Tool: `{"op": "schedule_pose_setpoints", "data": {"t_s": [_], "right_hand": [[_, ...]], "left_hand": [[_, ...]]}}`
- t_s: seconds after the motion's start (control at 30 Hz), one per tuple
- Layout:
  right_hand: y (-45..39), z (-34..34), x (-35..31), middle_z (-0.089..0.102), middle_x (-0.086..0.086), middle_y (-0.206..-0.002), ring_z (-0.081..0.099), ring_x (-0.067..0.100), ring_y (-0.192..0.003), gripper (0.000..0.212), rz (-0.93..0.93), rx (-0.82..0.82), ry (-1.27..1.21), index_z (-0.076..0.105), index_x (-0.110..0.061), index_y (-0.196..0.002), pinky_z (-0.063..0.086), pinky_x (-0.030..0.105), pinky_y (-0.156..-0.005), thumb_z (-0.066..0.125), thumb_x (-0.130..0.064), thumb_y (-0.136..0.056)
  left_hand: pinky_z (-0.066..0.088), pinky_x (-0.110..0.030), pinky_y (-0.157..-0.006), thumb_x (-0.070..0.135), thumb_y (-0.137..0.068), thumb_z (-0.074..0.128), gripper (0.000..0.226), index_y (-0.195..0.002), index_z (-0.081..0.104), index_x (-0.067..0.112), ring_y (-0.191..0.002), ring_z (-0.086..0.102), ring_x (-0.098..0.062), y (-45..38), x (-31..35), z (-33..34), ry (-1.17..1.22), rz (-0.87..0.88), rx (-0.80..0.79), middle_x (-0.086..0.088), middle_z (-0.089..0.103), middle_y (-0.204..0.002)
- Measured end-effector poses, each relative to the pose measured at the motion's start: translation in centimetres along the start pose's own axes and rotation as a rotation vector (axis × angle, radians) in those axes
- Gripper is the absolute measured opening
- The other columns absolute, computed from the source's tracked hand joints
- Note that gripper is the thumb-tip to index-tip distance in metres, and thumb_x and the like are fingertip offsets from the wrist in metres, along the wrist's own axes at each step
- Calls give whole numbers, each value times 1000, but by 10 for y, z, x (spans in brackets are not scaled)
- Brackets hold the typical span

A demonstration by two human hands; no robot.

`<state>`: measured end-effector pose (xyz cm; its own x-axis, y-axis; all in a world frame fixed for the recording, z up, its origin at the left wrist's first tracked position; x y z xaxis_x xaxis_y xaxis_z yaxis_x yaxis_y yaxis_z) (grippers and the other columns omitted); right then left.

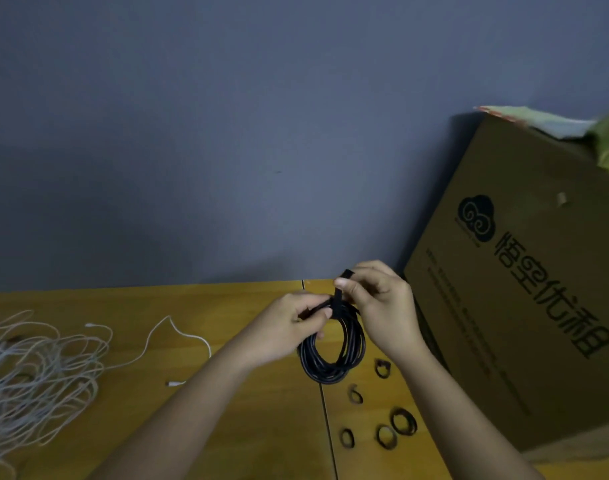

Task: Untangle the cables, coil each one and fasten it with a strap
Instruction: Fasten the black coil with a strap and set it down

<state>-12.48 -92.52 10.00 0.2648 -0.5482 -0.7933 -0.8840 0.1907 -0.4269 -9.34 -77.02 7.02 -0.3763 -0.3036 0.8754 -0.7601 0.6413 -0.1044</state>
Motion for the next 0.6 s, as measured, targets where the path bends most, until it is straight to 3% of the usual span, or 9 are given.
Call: {"op": "schedule_pose_setpoints", "data": {"t_s": [0.1, 0.27, 0.33, 0.4, 0.47, 0.6], "right_hand": [[-4, 2, 2, 61, -3, -75, 56, 0, -69, 13, 89, -32, -27, 69, -8, -70, 42, 11, -65, 73, -13, -81], [-4, 7, 14, 65, -5, -66, 57, 1, -60, 16, 323, -108, -152, 72, -8, -71, 44, 17, -63, 74, -19, -82], [-1, 9, 20, 68, 6, -70, 60, 9, -64, 19, 430, -154, -271, 73, 0, -77, 47, 23, -65, 72, -17, -83], [2, 9, 22, 68, 16, -75, 62, 18, -67, 22, 510, -189, -380, 71, 7, -82, 50, 25, -66, 71, -14, -84], [3, 9, 22, 67, 19, -77, 62, 20, -67, 24, 575, -216, -447, 69, 11, -86, 51, 22, -64, 71, -13, -83], [6, 10, 22, 65, 20, -79, 57, 27, -69, 22, 713, -244, -543, 69, 9, -92, 46, 32, -69, 72, -10, -81]], "left_hand": [[41, -24, -70, 27, -99, 50, 24, -106, 68, 13, -72, 57, -4, 0, 1, -5, -33, -13, -11, -1, 62, -91], [38, -7, -61, 22, -97, 54, 17, -101, 69, 29, -71, 58, 13, 5, 0, -4, -46, 4, 33, 23, 67, -78], [45, -10, -80, 22, -95, 58, 28, -120, 62, 32, -87, 62, 12, 6, -3, 1, 26, -38, 92, 25, 69, -85], [45, -24, -100, 21, -93, 61, 48, -138, 46, 29, -106, 63, 1, 6, -6, 3, 117, -72, 132, 17, 70, -101], [44, -30, -102, 18, -93, 61, 48, -133, 43, 35, -108, 63, -3, 6, -8, 4, 152, -69, 130, 12, 69, -108], [41, -15, -98, 14, -95, 55, 32, -113, 49, 40, -112, 56, 7, 7, -7, 6, 102, -34, 78, 18, 66, -109]]}}
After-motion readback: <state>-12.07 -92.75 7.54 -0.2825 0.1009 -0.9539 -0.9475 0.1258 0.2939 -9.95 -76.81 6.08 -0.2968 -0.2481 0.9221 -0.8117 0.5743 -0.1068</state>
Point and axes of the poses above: each hand's wrist, its own y-axis away from the middle knuckle, its own z-axis out of the palm, x = y × z, the point moved 2 cm from there along -y, towards the middle knuckle
